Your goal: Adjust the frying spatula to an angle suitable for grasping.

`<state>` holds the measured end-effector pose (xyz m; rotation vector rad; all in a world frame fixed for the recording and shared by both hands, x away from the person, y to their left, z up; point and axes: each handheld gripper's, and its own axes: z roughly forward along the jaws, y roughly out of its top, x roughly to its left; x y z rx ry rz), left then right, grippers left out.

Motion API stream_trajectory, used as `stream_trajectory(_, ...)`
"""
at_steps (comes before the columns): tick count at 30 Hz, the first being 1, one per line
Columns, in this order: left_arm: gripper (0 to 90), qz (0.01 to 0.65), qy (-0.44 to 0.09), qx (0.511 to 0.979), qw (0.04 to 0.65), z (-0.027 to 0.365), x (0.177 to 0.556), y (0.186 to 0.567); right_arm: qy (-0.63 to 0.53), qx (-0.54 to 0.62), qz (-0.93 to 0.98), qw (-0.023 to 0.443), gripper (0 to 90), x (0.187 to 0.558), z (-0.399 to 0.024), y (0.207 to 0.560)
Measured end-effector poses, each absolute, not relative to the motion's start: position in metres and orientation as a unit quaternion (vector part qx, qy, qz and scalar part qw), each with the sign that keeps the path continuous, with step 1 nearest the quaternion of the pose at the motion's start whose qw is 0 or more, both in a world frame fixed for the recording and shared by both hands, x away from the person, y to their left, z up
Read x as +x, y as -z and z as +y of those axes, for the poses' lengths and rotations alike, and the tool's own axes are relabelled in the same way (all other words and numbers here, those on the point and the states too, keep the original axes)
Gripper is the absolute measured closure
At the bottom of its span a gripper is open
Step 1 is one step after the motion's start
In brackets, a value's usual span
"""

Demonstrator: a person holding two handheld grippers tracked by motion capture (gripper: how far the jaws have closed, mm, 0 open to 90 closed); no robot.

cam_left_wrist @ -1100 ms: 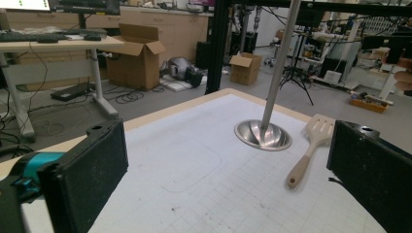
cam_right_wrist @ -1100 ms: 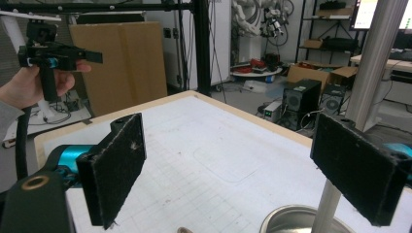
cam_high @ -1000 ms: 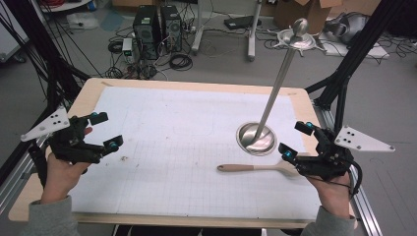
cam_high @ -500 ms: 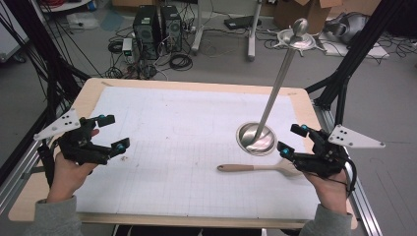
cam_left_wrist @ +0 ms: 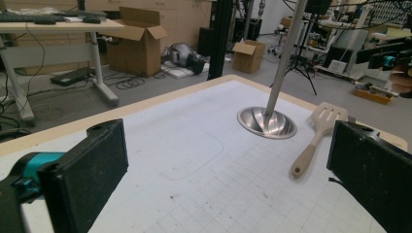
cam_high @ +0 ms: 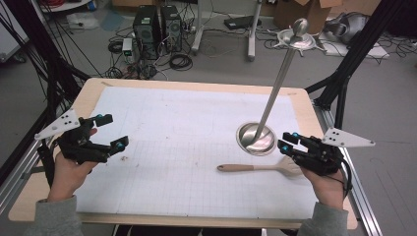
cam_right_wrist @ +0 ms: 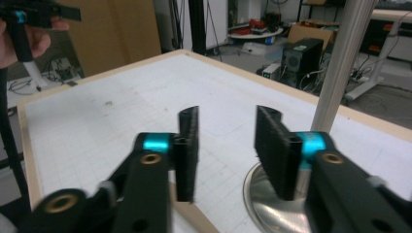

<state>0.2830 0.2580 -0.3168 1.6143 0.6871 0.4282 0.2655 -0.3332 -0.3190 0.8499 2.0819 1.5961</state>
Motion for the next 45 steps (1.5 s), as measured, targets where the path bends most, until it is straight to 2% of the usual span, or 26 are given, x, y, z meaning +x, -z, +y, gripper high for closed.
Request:
stream_trajectory(2,1.7,0.299,-0.186,0.703,0.618,0.258,0.284,0.318,-0.562,0.307,0.745,0.184,74.1,0.266,-0.333,0.321)
stream_trajectory(5,1.7,0.302,-0.184,0.703,0.618,0.258,0.284,0.319,-0.562,0.305,0.746,0.184,77.9,0.267,-0.334,0.323)
stream_trajectory(8,1.7,0.302,-0.184,0.704,0.616,0.258,0.285,0.319,-0.558,0.315,0.748,0.175,87.3,0.270,-0.336,0.328)
stream_trajectory(12,1.7,0.302,-0.183,0.704,0.616,0.258,0.285,0.320,-0.554,0.320,0.750,0.167,89.5,0.272,-0.338,0.334)
stream_trajectory(45,1.7,0.312,-0.178,0.705,0.612,0.261,0.289,0.327,-0.471,0.352,0.800,0.119,89.6,0.304,-0.319,0.394)
